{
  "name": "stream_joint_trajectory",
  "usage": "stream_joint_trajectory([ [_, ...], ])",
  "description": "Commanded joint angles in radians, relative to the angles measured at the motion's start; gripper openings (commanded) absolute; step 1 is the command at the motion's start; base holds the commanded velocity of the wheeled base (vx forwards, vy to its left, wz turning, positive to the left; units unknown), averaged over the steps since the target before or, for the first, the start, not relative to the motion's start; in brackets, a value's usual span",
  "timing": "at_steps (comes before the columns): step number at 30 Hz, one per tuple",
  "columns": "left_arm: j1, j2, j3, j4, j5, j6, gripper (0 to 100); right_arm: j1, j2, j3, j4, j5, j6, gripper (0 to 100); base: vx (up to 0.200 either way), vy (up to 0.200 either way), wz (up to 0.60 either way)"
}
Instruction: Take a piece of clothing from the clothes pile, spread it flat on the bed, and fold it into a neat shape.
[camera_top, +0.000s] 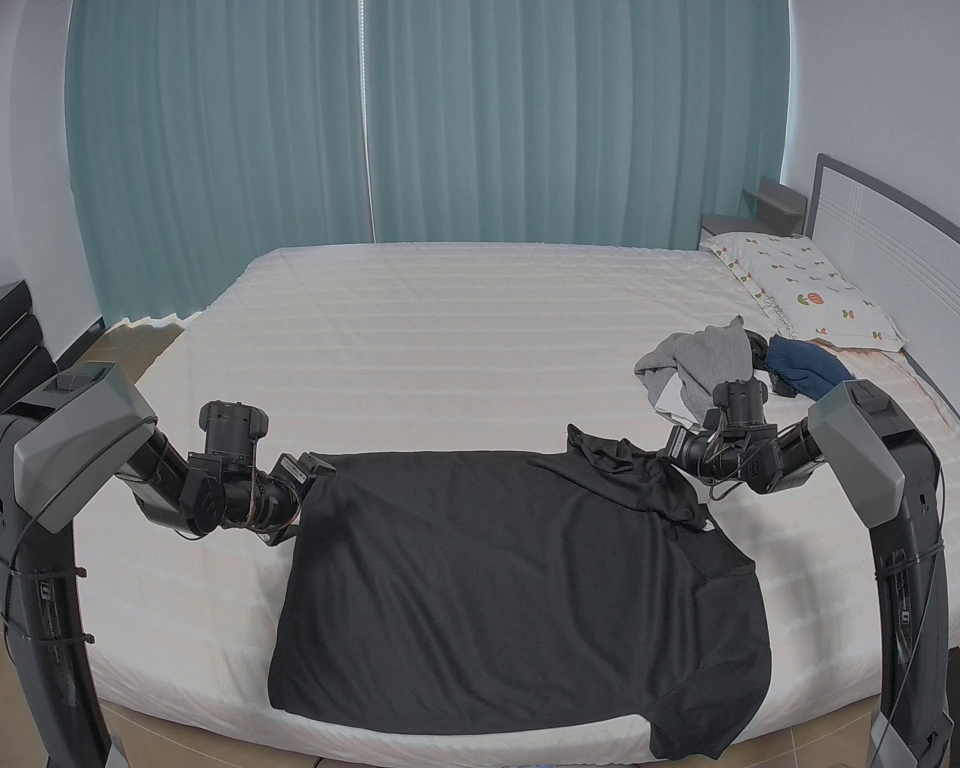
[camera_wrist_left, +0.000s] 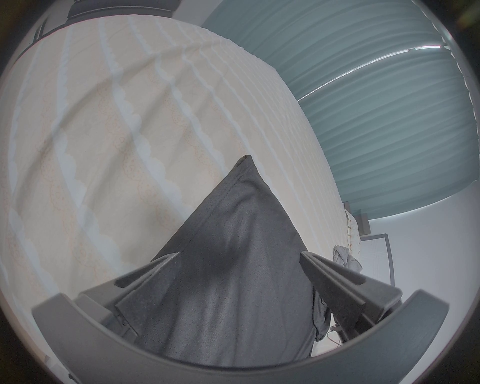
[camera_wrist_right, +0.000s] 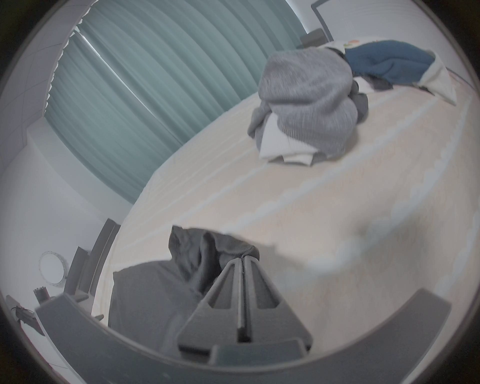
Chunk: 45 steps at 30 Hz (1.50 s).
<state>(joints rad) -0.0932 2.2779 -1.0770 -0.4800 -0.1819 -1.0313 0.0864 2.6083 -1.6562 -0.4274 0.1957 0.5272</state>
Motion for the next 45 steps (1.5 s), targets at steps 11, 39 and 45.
stream_joint_trajectory([
  [11, 0.012, 0.158, -0.281, 0.018, 0.021, 0.005, 100, -0.059, 0.090, -0.155, -0.134, -0.130, 0.019, 0, 0.000, 0.000, 0.00],
  [39, 0.001, 0.440, -0.776, 0.250, 0.124, 0.102, 0, -0.033, 0.115, -0.145, -0.171, -0.171, 0.057, 0, 0.000, 0.000, 0.00],
  [45, 0.006, 0.439, -0.782, 0.248, 0.130, 0.092, 0, -0.027, 0.110, -0.146, -0.171, -0.171, 0.057, 0, 0.000, 0.000, 0.00],
])
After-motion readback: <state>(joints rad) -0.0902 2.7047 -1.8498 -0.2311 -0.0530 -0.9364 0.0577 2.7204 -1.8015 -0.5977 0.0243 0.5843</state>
